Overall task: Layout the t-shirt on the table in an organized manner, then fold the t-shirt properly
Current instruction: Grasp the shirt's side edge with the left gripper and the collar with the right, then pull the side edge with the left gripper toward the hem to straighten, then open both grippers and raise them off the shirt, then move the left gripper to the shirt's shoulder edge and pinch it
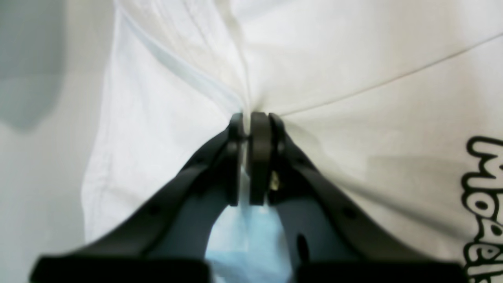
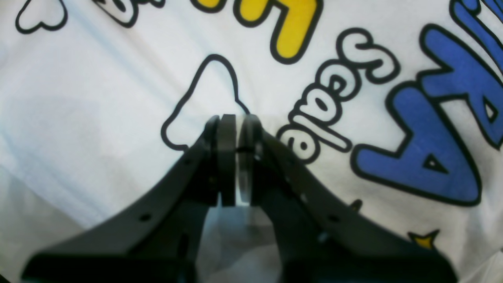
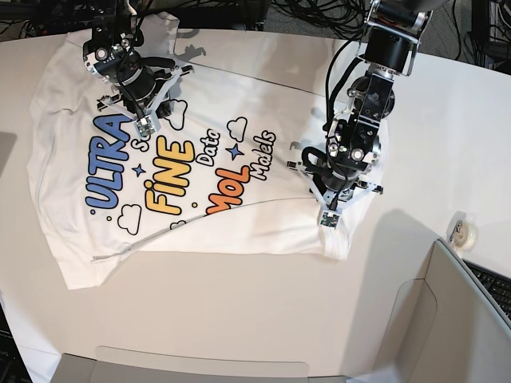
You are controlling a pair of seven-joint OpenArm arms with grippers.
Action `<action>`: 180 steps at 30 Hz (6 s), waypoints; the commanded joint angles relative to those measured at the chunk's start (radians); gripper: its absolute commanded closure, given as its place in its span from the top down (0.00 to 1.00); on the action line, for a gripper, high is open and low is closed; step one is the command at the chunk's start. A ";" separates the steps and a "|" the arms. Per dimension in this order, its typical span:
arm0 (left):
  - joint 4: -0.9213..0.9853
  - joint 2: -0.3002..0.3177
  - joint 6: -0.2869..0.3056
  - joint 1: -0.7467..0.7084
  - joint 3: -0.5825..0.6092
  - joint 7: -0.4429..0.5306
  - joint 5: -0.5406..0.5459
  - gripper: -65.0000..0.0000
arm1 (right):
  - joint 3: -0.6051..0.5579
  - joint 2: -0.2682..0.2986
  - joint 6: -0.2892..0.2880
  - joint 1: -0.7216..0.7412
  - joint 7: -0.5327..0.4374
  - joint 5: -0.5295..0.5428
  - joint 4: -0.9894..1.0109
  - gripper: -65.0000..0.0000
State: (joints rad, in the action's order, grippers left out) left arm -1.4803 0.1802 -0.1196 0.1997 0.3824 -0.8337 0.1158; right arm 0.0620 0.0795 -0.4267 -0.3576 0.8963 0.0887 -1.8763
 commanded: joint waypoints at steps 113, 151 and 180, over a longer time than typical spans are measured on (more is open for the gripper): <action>-0.445 0.218 -0.038 -0.369 -0.210 0.363 0.269 0.57 | 0.747 -0.054 -0.014 0.104 0.320 0.758 -0.095 0.19; -0.558 0.173 -0.039 -0.566 -0.250 0.360 0.270 0.63 | 1.343 -0.062 -0.016 0.048 0.500 1.156 0.269 0.39; -0.560 0.170 -0.039 -0.563 -0.250 0.291 0.270 0.63 | 1.260 -0.068 -0.016 0.024 0.500 1.147 0.367 0.39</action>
State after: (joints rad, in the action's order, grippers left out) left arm -2.0228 0.3435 -0.1593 -0.3683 0.1371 -0.5583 0.3893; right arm 1.3170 0.0002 -0.4389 -0.3237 1.3876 1.2552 -1.4986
